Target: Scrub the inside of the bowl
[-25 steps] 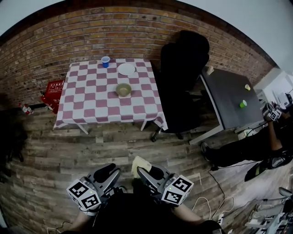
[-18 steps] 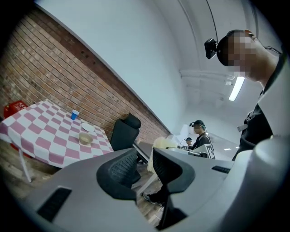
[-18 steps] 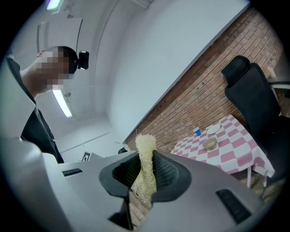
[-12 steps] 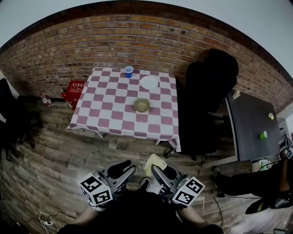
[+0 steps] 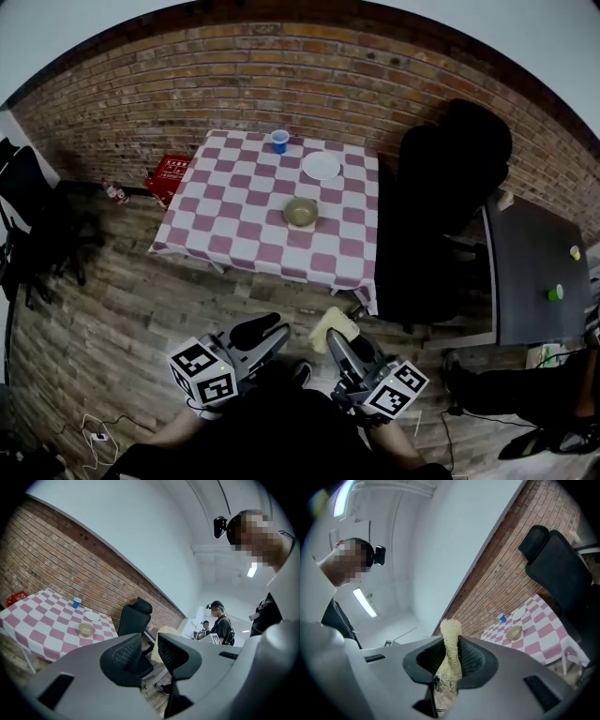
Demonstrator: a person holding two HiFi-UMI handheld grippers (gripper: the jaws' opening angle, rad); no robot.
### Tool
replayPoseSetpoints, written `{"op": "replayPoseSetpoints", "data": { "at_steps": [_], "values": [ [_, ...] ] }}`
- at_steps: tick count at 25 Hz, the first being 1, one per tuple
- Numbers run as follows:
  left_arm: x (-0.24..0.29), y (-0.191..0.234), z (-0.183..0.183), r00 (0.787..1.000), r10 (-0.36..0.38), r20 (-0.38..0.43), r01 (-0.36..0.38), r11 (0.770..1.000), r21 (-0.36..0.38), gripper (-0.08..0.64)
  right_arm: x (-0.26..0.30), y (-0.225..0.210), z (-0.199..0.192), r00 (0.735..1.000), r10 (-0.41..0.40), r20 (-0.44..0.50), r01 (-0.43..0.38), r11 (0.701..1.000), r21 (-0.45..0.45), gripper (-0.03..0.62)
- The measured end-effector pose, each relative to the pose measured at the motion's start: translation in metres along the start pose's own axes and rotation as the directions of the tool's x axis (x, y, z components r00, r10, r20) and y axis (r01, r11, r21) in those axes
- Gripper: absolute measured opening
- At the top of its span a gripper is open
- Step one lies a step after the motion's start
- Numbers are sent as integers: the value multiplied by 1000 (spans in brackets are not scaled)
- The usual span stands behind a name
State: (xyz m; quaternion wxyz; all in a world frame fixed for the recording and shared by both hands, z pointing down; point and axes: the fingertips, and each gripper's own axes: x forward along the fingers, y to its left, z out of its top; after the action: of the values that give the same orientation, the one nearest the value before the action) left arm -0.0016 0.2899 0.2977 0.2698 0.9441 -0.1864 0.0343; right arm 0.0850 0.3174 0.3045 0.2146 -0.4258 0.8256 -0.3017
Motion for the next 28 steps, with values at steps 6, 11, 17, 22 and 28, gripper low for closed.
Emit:
{"op": "replayPoseSetpoints", "data": {
  "at_steps": [6, 11, 17, 22, 28],
  "values": [
    [18, 8, -6, 1000, -20, -24, 19, 1000, -23, 118, -5, -17, -1, 999, -39, -4, 40, 999, 12, 87],
    [37, 22, -2, 998, -50, -39, 48, 998, -38, 118, -2, -41, 5, 995, -105, 3, 105, 994, 15, 87],
    [57, 61, 19, 997, -65, -47, 63, 997, -35, 118, 28, -66, 15, 989, -147, -5, 147, 989, 12, 87],
    [71, 123, 35, 997, -46, -68, 42, 997, -61, 118, 73, -98, 23, 979, -201, -28, 202, 979, 9, 87],
    [97, 215, 60, 994, 0, -114, -7, 998, -62, 118, 142, -135, 40, 962, -267, -57, 265, 964, -36, 87]
  ]
}}
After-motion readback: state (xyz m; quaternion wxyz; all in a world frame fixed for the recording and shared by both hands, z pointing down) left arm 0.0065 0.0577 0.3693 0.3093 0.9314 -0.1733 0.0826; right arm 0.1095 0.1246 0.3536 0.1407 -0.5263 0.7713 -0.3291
